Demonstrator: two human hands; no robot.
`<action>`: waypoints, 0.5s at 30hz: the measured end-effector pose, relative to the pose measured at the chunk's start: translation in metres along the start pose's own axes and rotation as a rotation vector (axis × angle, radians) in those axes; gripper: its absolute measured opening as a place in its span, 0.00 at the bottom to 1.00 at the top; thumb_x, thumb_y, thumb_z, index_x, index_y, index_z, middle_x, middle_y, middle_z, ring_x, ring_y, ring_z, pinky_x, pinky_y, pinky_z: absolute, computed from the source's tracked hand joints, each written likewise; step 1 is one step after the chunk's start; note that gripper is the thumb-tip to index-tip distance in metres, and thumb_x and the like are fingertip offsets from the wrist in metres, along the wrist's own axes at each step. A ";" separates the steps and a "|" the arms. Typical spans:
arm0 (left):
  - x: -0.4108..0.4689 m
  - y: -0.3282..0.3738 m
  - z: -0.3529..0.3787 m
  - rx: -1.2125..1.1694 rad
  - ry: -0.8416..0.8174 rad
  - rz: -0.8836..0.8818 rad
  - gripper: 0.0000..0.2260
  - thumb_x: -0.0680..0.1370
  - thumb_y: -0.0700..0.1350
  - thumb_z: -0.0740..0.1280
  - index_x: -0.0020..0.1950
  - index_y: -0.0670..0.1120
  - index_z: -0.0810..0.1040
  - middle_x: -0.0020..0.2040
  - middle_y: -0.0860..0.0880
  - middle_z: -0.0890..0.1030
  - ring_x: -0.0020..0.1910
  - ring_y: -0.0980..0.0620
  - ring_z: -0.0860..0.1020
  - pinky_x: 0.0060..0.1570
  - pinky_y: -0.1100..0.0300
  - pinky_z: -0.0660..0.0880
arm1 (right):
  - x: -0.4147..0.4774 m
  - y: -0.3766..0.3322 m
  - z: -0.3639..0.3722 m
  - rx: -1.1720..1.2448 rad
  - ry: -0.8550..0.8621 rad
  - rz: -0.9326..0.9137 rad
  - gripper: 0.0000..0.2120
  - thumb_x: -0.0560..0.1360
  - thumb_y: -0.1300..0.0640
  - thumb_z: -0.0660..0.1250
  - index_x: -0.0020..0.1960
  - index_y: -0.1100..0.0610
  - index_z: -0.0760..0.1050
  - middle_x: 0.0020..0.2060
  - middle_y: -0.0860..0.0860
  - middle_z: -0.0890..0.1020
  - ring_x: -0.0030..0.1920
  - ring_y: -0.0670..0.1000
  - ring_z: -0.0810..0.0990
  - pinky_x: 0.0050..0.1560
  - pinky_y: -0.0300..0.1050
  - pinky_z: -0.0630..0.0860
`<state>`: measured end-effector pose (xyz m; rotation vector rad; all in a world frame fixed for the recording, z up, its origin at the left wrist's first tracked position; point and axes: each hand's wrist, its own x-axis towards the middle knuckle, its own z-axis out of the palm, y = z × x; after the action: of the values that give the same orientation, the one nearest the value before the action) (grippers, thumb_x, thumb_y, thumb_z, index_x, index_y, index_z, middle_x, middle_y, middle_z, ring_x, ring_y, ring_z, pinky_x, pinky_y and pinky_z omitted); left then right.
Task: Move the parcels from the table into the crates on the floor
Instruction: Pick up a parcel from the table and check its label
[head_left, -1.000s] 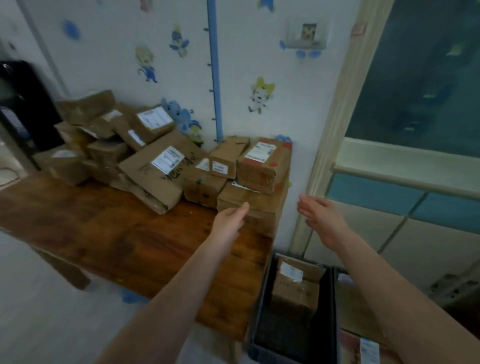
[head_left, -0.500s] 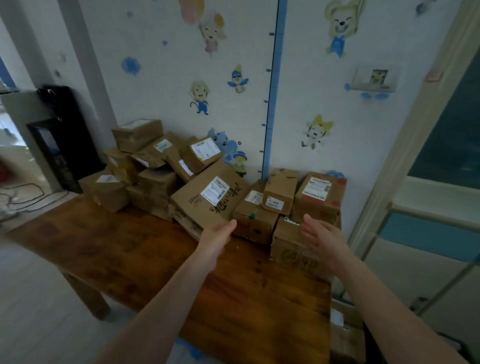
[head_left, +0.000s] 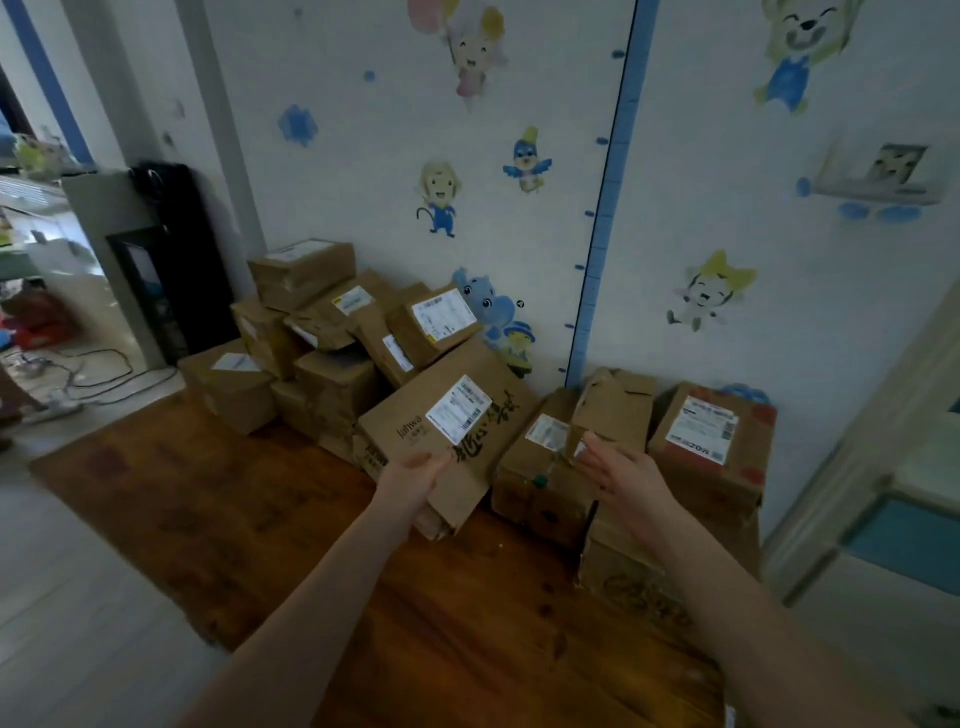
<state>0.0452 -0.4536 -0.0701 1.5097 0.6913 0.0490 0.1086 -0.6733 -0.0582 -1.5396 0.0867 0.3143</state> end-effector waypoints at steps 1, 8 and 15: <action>0.006 -0.001 -0.004 0.008 0.016 0.006 0.16 0.78 0.46 0.66 0.64 0.42 0.74 0.60 0.43 0.77 0.58 0.46 0.74 0.54 0.54 0.71 | 0.006 0.004 0.006 -0.002 -0.004 0.015 0.26 0.76 0.50 0.66 0.69 0.61 0.67 0.62 0.57 0.76 0.62 0.55 0.75 0.66 0.51 0.69; 0.052 0.000 -0.042 0.108 0.159 0.007 0.21 0.79 0.45 0.65 0.68 0.37 0.69 0.65 0.41 0.73 0.64 0.45 0.71 0.51 0.59 0.66 | 0.046 0.031 0.050 0.010 -0.013 0.175 0.26 0.76 0.50 0.66 0.70 0.61 0.66 0.64 0.59 0.74 0.64 0.58 0.73 0.65 0.55 0.69; 0.129 0.007 -0.075 0.202 0.135 0.021 0.24 0.77 0.48 0.68 0.70 0.38 0.68 0.63 0.45 0.74 0.64 0.43 0.71 0.51 0.57 0.67 | 0.081 0.065 0.100 -0.012 0.145 0.306 0.26 0.77 0.50 0.67 0.69 0.62 0.66 0.62 0.59 0.74 0.62 0.58 0.73 0.62 0.52 0.71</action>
<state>0.1192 -0.3293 -0.1063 1.7189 0.8079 0.1001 0.1554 -0.5630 -0.1381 -1.5594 0.4381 0.4443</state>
